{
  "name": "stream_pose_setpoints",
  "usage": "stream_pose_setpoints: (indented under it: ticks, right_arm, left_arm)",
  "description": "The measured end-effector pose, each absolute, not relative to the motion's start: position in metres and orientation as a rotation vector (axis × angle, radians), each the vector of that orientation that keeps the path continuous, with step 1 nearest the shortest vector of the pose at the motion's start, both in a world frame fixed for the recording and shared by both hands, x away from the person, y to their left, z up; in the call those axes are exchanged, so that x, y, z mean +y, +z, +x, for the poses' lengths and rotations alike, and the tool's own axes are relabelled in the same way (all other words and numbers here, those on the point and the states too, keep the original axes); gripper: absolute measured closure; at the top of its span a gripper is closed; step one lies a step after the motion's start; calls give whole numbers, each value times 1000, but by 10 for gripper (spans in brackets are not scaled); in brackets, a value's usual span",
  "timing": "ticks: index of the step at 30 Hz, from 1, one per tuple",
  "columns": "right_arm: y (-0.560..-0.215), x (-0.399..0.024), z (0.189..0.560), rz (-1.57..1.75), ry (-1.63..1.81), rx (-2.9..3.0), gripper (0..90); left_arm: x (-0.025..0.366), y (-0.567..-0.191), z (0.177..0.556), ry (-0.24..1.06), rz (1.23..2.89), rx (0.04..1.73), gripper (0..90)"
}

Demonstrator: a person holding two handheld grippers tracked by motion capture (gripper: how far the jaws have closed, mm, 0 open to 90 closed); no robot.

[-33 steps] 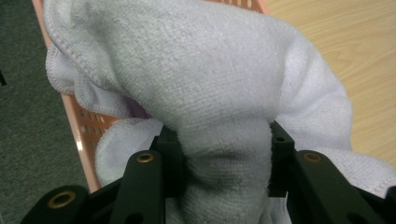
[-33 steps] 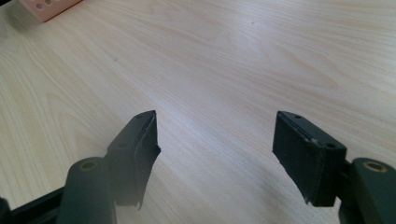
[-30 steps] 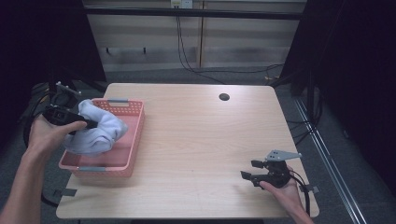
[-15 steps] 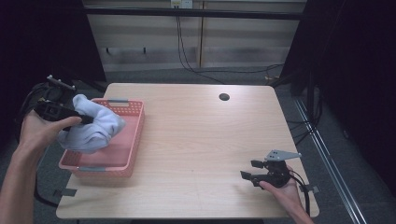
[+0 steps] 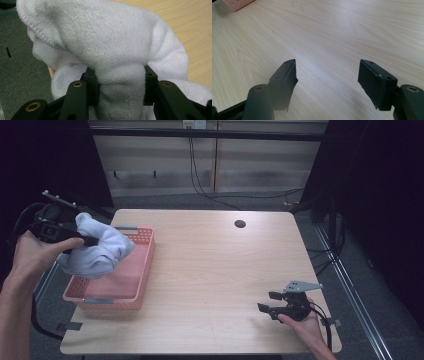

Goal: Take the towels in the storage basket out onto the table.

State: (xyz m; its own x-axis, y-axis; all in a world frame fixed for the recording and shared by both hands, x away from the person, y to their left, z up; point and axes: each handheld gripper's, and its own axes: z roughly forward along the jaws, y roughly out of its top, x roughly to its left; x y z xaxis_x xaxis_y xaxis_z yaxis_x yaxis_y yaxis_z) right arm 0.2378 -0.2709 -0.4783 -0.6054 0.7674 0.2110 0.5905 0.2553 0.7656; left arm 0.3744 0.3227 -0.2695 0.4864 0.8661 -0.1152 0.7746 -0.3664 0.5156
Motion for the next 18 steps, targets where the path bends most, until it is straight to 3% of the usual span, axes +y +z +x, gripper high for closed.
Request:
stream_pose_setpoints:
  ticks: [18]
  right_arm:
    - [-478, -272, 237, 1275, 1273, 2315, 306]
  left_arm:
    - [296, -240, 361, 290, 2202, 1241, 605]
